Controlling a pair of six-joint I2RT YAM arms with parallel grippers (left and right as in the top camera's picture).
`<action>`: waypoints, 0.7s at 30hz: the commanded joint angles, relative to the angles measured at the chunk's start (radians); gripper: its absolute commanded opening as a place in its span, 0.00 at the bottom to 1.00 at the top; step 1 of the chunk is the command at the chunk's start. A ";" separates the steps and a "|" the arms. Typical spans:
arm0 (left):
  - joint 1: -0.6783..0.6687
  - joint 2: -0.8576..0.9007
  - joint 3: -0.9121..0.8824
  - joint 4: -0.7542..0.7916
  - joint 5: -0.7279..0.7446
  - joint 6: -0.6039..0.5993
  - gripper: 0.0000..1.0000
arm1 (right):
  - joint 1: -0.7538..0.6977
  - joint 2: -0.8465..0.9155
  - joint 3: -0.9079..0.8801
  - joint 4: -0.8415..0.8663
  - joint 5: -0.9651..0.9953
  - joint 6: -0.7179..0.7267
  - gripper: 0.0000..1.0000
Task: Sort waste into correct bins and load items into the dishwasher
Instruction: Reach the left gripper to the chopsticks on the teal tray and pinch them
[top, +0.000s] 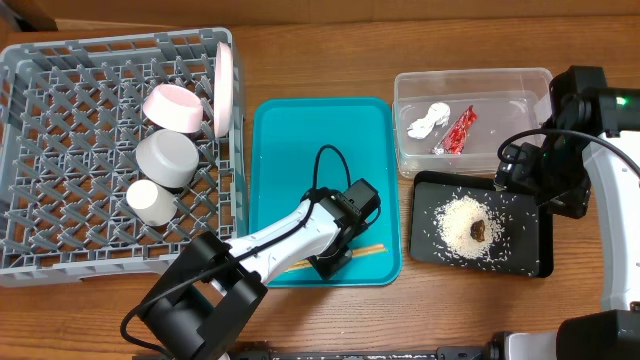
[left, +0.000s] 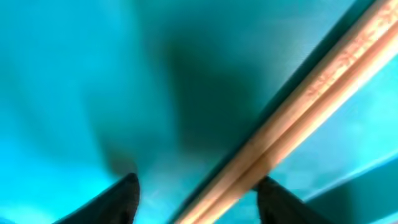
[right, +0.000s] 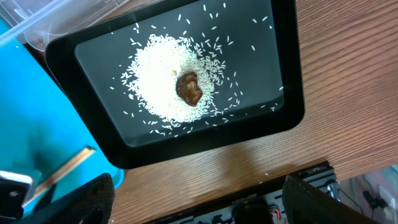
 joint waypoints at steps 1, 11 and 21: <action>0.013 0.008 -0.007 0.008 -0.083 -0.137 0.43 | -0.002 -0.019 0.022 0.002 0.009 0.007 0.88; 0.055 0.008 -0.007 0.021 0.102 -0.174 0.15 | -0.002 -0.019 0.022 0.002 0.009 0.007 0.88; 0.055 0.008 -0.007 0.026 0.123 -0.179 0.16 | -0.002 -0.019 0.022 0.002 0.006 0.004 0.88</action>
